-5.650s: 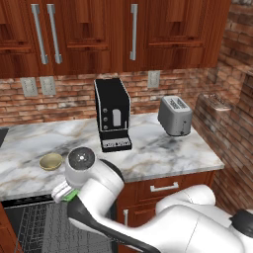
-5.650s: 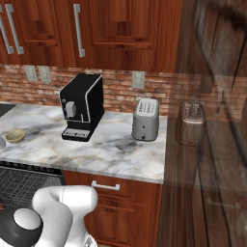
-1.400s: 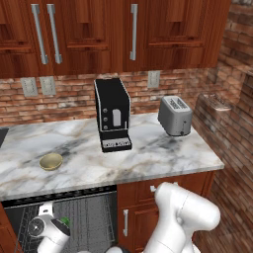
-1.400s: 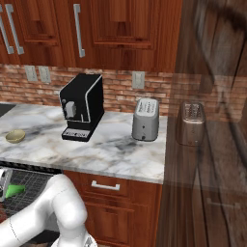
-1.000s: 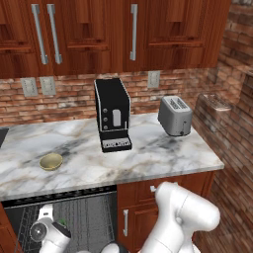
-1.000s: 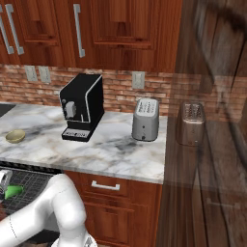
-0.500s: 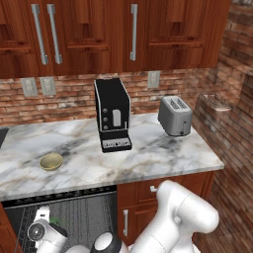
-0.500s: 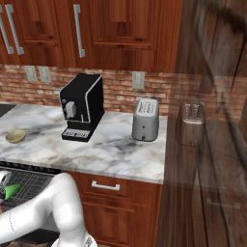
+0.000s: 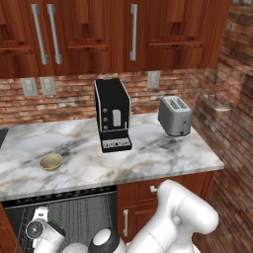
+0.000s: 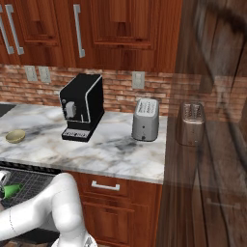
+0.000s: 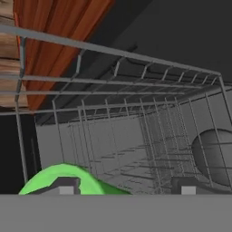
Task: Pick up the cup and bowl from the counter, place them in the dishwasher, and close the dishwasher door.
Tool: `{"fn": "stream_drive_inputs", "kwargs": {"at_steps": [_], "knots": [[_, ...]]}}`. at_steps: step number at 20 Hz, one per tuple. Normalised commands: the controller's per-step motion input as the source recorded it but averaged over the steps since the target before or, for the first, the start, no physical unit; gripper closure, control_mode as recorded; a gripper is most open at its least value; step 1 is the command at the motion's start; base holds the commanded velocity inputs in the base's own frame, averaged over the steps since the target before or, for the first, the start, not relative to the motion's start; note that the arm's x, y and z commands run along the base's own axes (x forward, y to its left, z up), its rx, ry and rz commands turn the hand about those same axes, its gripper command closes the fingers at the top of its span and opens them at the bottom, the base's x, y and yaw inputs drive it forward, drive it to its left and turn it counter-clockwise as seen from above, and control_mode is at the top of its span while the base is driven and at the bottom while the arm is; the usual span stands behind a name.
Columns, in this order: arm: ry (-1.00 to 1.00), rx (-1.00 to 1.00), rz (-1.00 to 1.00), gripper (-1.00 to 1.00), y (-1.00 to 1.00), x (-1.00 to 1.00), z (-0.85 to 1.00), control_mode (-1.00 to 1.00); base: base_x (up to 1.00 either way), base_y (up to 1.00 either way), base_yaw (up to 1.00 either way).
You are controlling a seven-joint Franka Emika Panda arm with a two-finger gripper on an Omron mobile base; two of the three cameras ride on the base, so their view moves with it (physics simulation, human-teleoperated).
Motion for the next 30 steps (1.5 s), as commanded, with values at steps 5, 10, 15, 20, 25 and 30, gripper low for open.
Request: {"fn": "stream_drive_inputs", "kwargs": {"at_steps": [5,10,15,20,25,30], "knots": [[-0.05,-0.02,0.00,-1.00,0.47,-0.19,0.42,-1.00,0.00,0.00,0.00],[-0.07,0.00,0.00,-1.00,0.47,-0.40,0.53,-1.00,0.00,0.00,0.00],[-0.07,-0.02,0.00,-1.00,0.50,-0.50,0.58,-1.00,0.00,0.00,0.00],[-0.08,-0.08,0.00,-1.00,0.28,-0.34,0.77,-1.00,0.00,0.00,0.00],[-0.06,-0.05,0.00,-1.00,0.13,-0.35,0.63,-1.00,0.00,0.00,0.00],[-0.04,-0.05,0.00,-1.00,0.00,-0.40,0.45,-1.00,0.00,0.00,0.00]]}}
